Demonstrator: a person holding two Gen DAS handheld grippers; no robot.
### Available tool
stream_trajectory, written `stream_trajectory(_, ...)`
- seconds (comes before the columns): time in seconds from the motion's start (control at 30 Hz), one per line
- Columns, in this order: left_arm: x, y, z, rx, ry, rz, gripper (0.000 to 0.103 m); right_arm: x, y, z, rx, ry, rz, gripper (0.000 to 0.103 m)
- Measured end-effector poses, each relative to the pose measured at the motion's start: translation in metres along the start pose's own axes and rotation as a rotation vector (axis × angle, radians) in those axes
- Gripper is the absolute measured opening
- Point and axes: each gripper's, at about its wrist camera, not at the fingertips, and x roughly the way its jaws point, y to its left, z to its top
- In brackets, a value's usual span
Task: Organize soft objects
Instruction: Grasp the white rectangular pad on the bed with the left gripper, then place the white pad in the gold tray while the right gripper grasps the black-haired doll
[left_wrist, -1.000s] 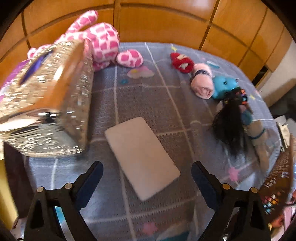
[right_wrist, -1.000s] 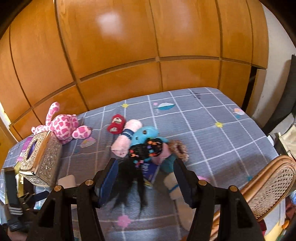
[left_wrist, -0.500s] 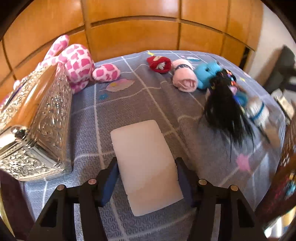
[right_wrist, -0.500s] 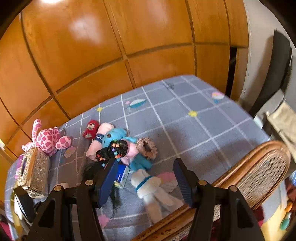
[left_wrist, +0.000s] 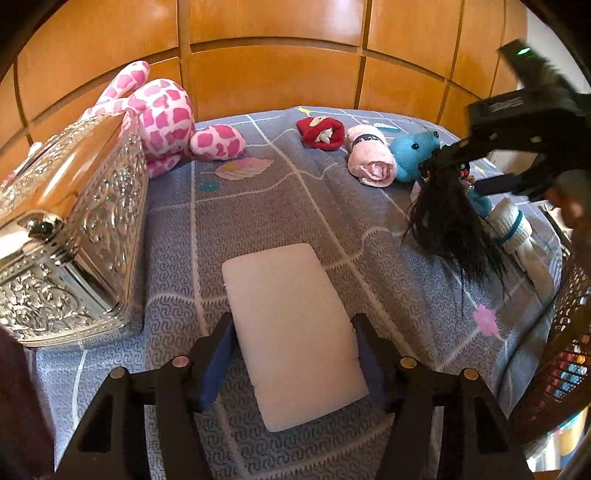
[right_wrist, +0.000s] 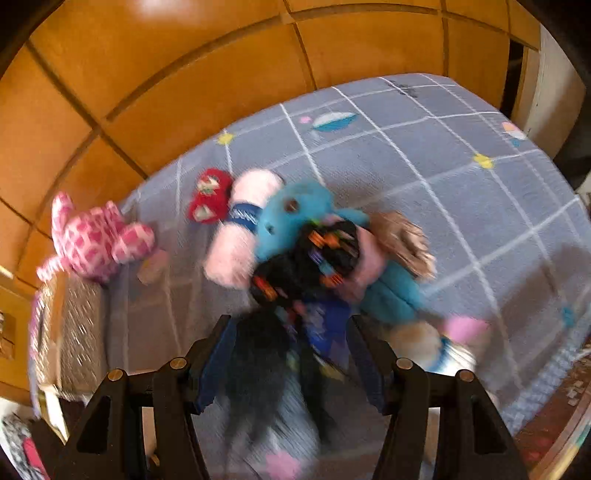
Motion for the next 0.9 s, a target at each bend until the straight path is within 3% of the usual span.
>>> stream_trajectory(0.1, 0.000, 0.001, 0.000, -0.004, -0.008, -0.004, 0.060, 0.024, 0.003, 0.006, 0.023, 0.041, -0.053, 0.063)
stream_trajectory(0.17, -0.001, 0.002, -0.001, -0.010, -0.017, -0.010, 0.058, 0.031, 0.007, 0.005, -0.009, 0.019, -0.089, 0.061)
stream_trajectory(0.2, -0.003, 0.004, -0.001, -0.020, -0.022, -0.018, 0.058, 0.031, 0.012, 0.004, -0.053, 0.001, -0.120, 0.040)
stream_trajectory(0.23, -0.005, 0.005, -0.001, -0.031, -0.024, -0.028, 0.058, 0.030, 0.016, 0.002, -0.090, -0.005, -0.142, 0.027)
stream_trajectory(0.37, -0.022, 0.013, -0.005, -0.072, -0.049, -0.109, 0.058, 0.031, 0.032, -0.006, -0.198, -0.010, -0.180, 0.026)
stream_trajectory(0.5, -0.050, 0.016, -0.008, -0.086, -0.098, -0.164, 0.058, 0.033, 0.039, -0.011, -0.232, 0.014, -0.154, 0.028)
stream_trajectory(0.7, -0.086, 0.027, -0.015, -0.123, -0.138, -0.177, 0.059, 0.031, 0.038, -0.009, -0.230, 0.014, -0.150, 0.028)
stream_trajectory(0.9, -0.119, 0.056, -0.017, -0.223, -0.186, -0.161, 0.059, 0.033, 0.042, -0.011, -0.259, 0.003, -0.169, 0.028)
